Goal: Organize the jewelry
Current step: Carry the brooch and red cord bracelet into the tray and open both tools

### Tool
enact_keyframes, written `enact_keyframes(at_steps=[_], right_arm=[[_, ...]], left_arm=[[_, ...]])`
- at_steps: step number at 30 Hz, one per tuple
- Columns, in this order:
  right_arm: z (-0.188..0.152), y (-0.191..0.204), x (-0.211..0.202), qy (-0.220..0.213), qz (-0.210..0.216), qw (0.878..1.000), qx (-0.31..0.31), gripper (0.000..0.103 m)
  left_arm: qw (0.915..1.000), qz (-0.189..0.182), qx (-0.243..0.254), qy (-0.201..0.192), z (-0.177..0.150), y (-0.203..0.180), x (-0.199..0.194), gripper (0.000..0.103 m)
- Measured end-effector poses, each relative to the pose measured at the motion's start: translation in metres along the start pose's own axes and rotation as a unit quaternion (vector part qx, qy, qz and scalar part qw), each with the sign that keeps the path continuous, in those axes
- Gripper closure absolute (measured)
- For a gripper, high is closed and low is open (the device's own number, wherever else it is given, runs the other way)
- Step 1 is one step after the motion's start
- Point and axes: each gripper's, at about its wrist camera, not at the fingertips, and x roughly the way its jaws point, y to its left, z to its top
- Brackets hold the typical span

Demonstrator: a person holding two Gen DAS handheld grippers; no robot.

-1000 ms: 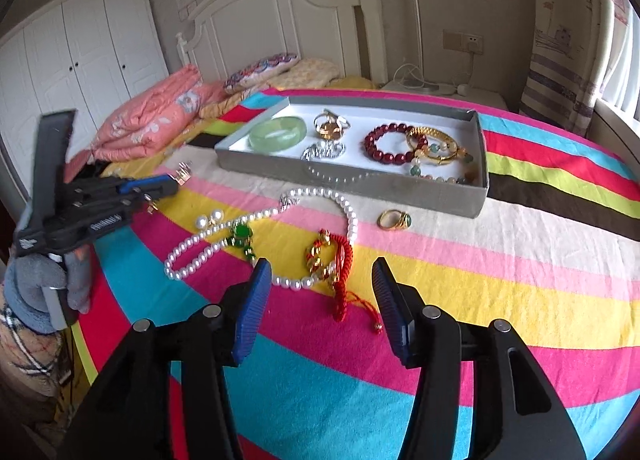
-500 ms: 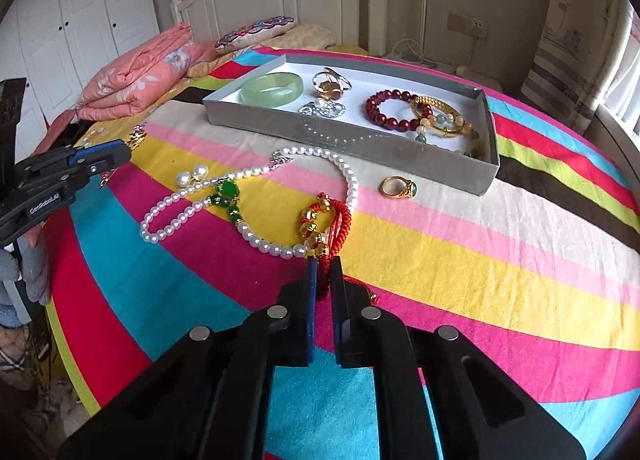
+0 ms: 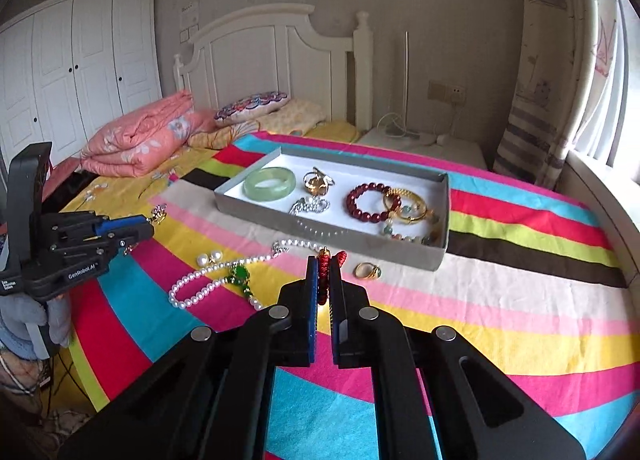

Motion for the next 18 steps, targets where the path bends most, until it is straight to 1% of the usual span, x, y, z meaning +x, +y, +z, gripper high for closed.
enact_keyframes(at_steps=[8, 13, 18], right_arm=[[0.011, -0.005, 0.004, -0.003, -0.004, 1.0, -0.003, 0.097], [0.027, -0.008, 0.018, -0.001, -0.007, 1.0, -0.016, 0.097], [0.045, -0.019, 0.041, 0.006, 0.001, 1.0, -0.011, 0.097]], left_arm=[[0.9996, 0.0, 0.028, -0.005, 0.016, -0.014, 0.003, 0.087], [0.9989, -0.005, 0.047, 0.0, 0.038, -0.02, 0.018, 0.087], [0.9981, -0.011, 0.06, 0.009, 0.067, -0.023, 0.038, 0.087]])
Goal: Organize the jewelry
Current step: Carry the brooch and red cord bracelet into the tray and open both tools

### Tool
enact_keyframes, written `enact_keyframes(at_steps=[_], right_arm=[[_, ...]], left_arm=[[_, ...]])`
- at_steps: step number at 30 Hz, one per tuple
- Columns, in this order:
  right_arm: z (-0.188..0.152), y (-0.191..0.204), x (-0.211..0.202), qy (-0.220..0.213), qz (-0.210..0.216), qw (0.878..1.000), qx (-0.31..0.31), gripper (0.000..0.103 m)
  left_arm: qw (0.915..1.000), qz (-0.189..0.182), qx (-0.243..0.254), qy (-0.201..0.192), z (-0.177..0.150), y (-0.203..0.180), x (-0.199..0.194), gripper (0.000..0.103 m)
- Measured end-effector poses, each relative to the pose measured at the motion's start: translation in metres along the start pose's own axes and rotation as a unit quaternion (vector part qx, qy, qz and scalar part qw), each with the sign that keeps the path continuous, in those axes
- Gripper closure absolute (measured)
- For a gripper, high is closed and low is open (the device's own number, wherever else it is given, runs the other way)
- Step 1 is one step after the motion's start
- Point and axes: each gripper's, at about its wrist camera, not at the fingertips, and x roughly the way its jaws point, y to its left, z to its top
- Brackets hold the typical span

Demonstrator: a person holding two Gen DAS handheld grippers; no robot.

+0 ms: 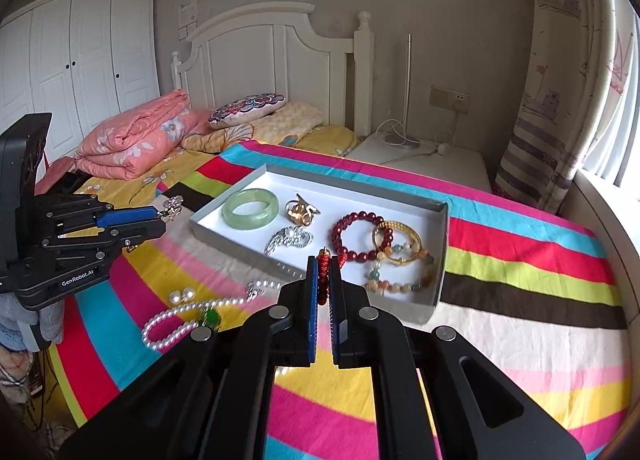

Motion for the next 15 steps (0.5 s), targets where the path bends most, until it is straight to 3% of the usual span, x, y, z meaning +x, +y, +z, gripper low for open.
enact_keyframes(at_steps=[7, 15], right_arm=[[0.033, -0.017, 0.041, 0.007, 0.02, 0.999, 0.027, 0.097], [0.066, -0.022, 0.095, 0.027, 0.025, 0.998, 0.048, 0.097]], left_arm=[[0.9992, -0.005, -0.014, 0.037, 0.049, 0.012, 0.053, 0.087], [0.9955, 0.005, -0.05, 0.081, 0.077, 0.029, 0.119, 0.087]])
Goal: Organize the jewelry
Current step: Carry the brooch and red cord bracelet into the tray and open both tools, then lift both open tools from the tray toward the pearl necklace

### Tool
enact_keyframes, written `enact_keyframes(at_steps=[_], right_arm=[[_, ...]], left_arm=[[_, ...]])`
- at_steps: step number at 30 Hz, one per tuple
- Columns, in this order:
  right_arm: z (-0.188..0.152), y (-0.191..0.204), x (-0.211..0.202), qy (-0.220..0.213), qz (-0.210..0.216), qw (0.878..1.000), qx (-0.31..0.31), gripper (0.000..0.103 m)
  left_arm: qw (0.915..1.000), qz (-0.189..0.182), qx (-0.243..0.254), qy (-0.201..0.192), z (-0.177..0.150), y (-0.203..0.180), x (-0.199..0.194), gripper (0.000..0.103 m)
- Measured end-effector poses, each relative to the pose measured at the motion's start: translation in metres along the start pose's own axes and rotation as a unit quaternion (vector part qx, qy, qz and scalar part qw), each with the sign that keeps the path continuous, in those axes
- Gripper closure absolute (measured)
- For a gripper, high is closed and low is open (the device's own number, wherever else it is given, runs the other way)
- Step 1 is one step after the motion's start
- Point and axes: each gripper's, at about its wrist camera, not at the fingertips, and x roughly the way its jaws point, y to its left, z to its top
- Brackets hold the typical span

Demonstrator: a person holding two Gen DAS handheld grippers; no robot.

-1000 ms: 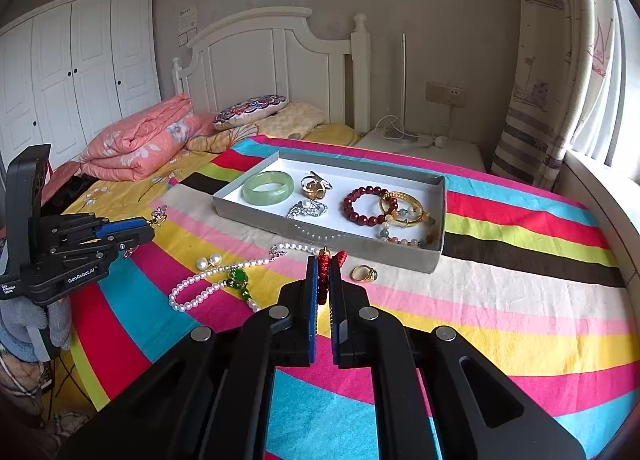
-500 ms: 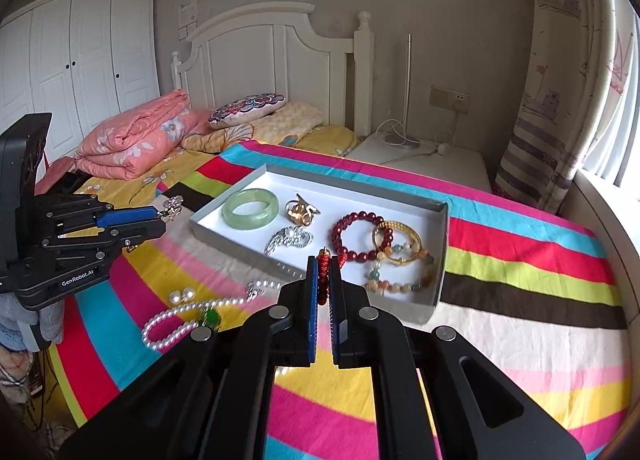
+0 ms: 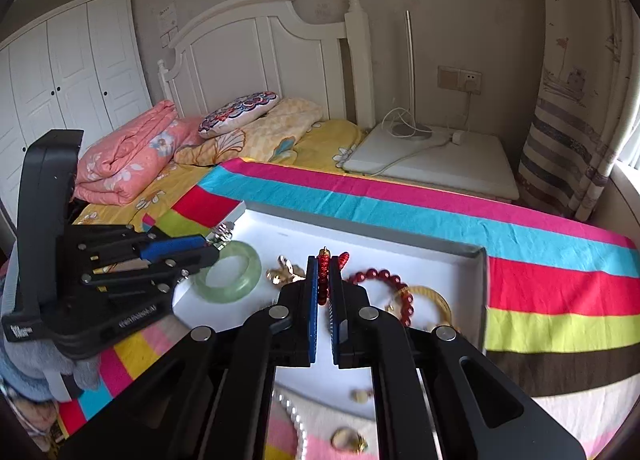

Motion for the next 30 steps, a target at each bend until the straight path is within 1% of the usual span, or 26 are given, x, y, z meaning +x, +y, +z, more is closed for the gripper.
enact_keyframes(at_steps=[6, 12, 15, 16, 17, 18, 19, 20, 21, 22, 24, 26, 29, 30], right_arm=[[0.012, -0.002, 0.034, 0.013, -0.008, 1.0, 0.01, 0.097], [0.014, -0.003, 0.06, 0.032, -0.01, 0.999, 0.014, 0.097], [0.013, -0.002, 0.072, 0.052, -0.01, 0.999, 0.012, 0.095], [0.012, -0.002, 0.076, 0.064, -0.008, 0.998, 0.009, 0.095], [0.01, -0.002, 0.079, 0.075, -0.006, 0.997, 0.007, 0.095], [0.009, -0.003, 0.079, 0.082, -0.003, 0.997, 0.008, 0.092], [0.008, -0.004, 0.077, 0.083, 0.0, 0.996, 0.01, 0.084], [0.006, -0.005, 0.074, 0.08, 0.002, 0.997, 0.013, 0.075], [0.005, -0.008, 0.07, 0.074, 0.002, 0.997, 0.019, 0.055], [0.004, -0.011, 0.064, 0.065, 0.006, 0.998, 0.026, 0.039], [0.003, -0.016, 0.051, 0.048, 0.019, 0.998, 0.034, 0.039], [0.004, -0.019, 0.041, 0.038, 0.019, 0.998, 0.036, 0.039], [0.006, -0.025, 0.023, 0.023, 0.027, 0.998, 0.045, 0.039], [0.007, -0.027, 0.018, 0.019, 0.028, 0.998, 0.047, 0.039]], left_arm=[[0.9998, 0.012, -0.011, 0.009, 0.018, 0.001, 0.029, 0.087], [0.9993, 0.02, -0.023, 0.024, 0.026, 0.004, 0.054, 0.087], [0.999, 0.015, -0.031, 0.03, 0.028, 0.005, 0.064, 0.087], [0.999, 0.015, -0.031, 0.03, 0.027, 0.005, 0.065, 0.083], [0.9989, 0.015, -0.03, 0.033, 0.027, 0.004, 0.067, 0.077], [0.9989, 0.018, -0.029, 0.034, 0.025, 0.005, 0.068, 0.059], [0.999, 0.024, -0.027, 0.027, 0.024, 0.005, 0.066, 0.044], [0.999, 0.032, -0.026, 0.018, 0.023, 0.006, 0.063, 0.04], [0.9988, 0.037, -0.027, 0.016, 0.022, 0.008, 0.061, 0.038], [0.9988, 0.036, -0.029, 0.016, 0.021, 0.011, 0.06, 0.038], [0.9987, 0.035, -0.037, 0.01, 0.018, 0.017, 0.054, 0.037], [0.9984, 0.04, -0.04, 0.003, 0.016, 0.02, 0.046, 0.034], [0.9979, 0.049, -0.041, -0.01, 0.011, 0.024, 0.03, 0.029], [0.9978, 0.05, -0.043, -0.013, 0.009, 0.025, 0.025, 0.025]])
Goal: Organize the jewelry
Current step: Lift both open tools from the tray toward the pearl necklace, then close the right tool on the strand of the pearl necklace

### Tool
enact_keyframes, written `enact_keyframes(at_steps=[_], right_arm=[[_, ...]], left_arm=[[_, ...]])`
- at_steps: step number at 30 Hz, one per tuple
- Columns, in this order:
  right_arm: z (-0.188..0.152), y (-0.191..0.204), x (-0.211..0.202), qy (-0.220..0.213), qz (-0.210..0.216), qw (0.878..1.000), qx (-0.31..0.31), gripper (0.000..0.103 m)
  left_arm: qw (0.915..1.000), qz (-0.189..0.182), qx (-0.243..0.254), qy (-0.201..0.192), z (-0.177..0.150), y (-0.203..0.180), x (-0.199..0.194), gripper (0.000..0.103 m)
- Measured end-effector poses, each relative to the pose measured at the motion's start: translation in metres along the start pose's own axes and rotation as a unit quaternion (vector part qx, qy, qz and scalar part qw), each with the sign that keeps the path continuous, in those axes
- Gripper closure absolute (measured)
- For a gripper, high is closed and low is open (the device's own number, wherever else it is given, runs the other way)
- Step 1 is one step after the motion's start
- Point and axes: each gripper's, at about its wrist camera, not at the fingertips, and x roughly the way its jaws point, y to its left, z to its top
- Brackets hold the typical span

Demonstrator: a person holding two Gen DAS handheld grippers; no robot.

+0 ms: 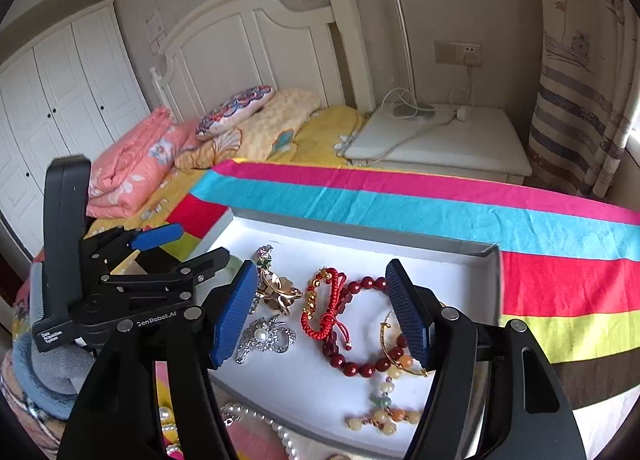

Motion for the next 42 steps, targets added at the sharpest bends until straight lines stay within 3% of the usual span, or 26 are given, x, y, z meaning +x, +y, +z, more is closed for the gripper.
enact_keyframes(at_steps=[7, 12, 16, 20, 26, 32, 35, 39, 42], right_arm=[[-0.025, -0.004, -0.047, -0.019, -0.003, 1.0, -0.004, 0.034], [-0.083, -0.005, -0.083, -0.021, -0.005, 1.0, -0.006, 0.024], [-0.126, -0.016, -0.102, -0.005, -0.011, 1.0, 0.027, 0.023], [-0.148, -0.023, -0.119, -0.007, -0.006, 0.998, 0.055, 0.022], [-0.153, -0.015, -0.116, -0.006, -0.02, 0.999, 0.028, 0.02], [-0.154, -0.011, -0.11, 0.006, -0.029, 0.999, 0.017, 0.02], [-0.153, -0.002, -0.104, 0.019, -0.056, 0.998, -0.003, 0.031], [-0.146, 0.021, -0.093, 0.03, -0.042, 0.998, -0.035, 0.048], [-0.131, 0.049, -0.077, 0.037, -0.048, 0.994, -0.093, 0.056]], left_arm=[[0.9998, 0.006, -0.014, -0.008, -0.037, 0.011, -0.045, 0.009], [0.9992, 0.0, -0.039, 0.008, -0.099, 0.029, -0.074, 0.008], [0.9976, -0.008, -0.063, 0.029, -0.142, 0.047, -0.087, 0.008], [0.9961, -0.019, -0.084, 0.022, -0.172, 0.055, -0.107, 0.008], [0.9962, -0.027, -0.082, -0.011, -0.186, 0.046, -0.125, 0.007], [0.9904, -0.047, -0.129, 0.016, -0.182, 0.061, -0.112, 0.007], [0.9904, -0.053, -0.128, 0.003, -0.183, 0.062, -0.116, 0.007], [0.9903, -0.06, -0.125, -0.003, -0.183, 0.06, -0.118, 0.007], [0.9893, -0.069, -0.129, -0.005, -0.183, 0.062, -0.118, 0.007]])
